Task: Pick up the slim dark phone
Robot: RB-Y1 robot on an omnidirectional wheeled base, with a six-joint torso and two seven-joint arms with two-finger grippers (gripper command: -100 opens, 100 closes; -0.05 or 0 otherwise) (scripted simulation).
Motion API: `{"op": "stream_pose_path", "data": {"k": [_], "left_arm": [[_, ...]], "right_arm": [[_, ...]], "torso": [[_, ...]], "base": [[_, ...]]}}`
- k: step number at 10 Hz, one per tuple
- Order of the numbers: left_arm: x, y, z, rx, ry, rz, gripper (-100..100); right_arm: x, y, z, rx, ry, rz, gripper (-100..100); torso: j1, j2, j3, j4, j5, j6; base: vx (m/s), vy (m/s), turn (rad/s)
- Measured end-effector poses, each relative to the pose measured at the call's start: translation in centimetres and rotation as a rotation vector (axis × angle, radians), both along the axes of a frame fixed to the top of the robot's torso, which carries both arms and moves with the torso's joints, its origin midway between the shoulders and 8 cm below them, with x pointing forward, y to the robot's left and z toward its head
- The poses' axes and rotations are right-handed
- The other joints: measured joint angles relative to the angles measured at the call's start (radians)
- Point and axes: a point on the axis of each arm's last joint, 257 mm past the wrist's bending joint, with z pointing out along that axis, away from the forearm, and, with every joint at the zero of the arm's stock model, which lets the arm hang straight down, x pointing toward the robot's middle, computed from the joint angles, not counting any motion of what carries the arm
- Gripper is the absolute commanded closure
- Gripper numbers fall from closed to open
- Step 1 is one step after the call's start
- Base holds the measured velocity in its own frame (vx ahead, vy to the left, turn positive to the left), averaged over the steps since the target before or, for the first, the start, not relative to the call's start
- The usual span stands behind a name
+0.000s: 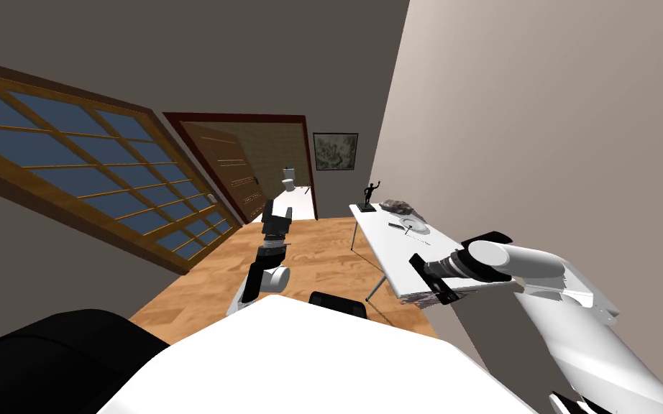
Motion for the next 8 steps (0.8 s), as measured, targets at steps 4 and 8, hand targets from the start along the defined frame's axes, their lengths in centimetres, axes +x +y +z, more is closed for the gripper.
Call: {"op": "stream_pose_path", "data": {"k": [4,8], "left_arm": [[0.00,0.00,0.00,0.000,0.000,0.000,0],[0.00,0.00,0.00,0.000,0.000,0.000,0]], "right_arm": [[-0.39,-0.54,0.08,0.004,0.003,0.051,100],[-0.74,-0.91,0.11,0.013,0.003,0.089,0]], "torso": [[-0.002,0.001,0.001,0.000,-0.001,-0.002],[-0.004,0.002,0.001,0.001,-0.002,-0.003]], "base": [[0.043,0.064,-0.127],[0.016,0.033,-0.033]]}}
